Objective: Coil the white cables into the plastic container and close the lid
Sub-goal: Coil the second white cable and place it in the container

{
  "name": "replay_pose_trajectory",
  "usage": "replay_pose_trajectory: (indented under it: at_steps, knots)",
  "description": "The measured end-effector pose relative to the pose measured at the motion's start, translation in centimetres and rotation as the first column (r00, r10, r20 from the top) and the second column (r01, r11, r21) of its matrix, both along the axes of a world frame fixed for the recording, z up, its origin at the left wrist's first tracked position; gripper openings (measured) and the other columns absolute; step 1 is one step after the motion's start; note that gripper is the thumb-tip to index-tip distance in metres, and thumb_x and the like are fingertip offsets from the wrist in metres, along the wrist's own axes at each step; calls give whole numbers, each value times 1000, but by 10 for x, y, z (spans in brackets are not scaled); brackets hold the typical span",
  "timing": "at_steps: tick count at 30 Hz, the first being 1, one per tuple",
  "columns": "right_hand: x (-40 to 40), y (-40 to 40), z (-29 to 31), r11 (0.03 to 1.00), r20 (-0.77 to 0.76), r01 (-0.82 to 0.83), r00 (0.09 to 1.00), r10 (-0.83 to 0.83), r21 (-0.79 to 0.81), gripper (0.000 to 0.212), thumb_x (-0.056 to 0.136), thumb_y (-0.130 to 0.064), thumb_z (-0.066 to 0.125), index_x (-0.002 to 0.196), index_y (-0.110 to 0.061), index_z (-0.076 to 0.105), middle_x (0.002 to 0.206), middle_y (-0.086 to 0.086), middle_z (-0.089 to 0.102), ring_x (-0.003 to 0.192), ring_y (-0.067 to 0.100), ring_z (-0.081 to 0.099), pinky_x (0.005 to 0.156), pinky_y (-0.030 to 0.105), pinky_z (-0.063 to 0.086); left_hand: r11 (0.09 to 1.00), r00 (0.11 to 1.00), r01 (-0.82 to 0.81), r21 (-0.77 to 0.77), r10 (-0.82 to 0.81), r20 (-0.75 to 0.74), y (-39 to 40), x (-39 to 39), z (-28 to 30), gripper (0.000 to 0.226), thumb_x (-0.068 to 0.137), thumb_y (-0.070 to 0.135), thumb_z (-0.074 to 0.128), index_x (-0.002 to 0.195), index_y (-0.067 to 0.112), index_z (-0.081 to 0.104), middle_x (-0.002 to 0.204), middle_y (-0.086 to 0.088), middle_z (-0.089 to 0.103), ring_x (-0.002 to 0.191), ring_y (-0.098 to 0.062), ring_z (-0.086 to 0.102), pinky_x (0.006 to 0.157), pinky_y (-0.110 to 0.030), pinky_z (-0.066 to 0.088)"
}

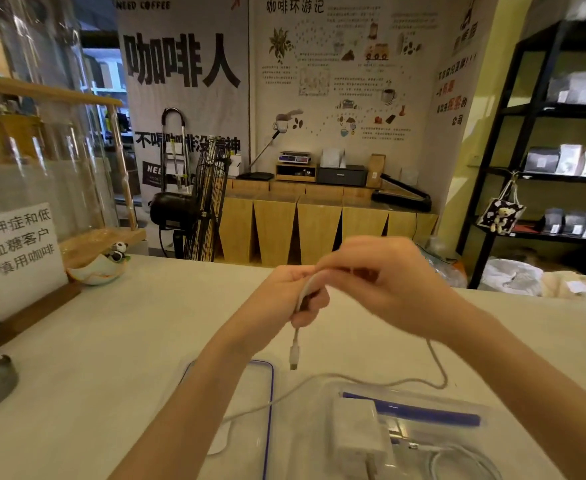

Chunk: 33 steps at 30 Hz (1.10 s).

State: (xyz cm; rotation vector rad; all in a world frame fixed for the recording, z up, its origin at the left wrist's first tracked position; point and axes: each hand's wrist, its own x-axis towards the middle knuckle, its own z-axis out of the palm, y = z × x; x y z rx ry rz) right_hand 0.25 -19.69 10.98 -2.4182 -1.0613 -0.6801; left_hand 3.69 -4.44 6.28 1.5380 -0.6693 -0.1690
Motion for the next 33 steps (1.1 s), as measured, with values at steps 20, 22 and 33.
replay_pose_trajectory:
  at_steps: [20,22,33]
  knots:
    - [9,31,-66,955,-305,-7,948,-88,-295,35,97,-35,32,131,-33,42,63,-8,50,54,10,45,60,27,43,730,962,-59,-681,-141,-235,34,18,9,33,84,25,48,105,2,58,58,1,50,43,-5,40,46,-15,38]
    - [-1,33,-61,948,-261,-25,963,-62,-316,34,97,-35,33,128,-29,45,66,-4,54,58,16,47,62,33,44,844,964,-261,-469,248,-92,34,18,8,22,84,26,47,91,14,64,63,-6,48,44,-5,39,56,-15,42]
    - [14,0,2,999,-41,39,998,-39,-3,29,80,-34,50,95,-19,70,72,-16,60,66,0,56,63,15,49,989,1000,-30,142,29,3,19,9,1,34,95,21,36,79,12,64,46,7,50,39,-6,41,43,-18,35]
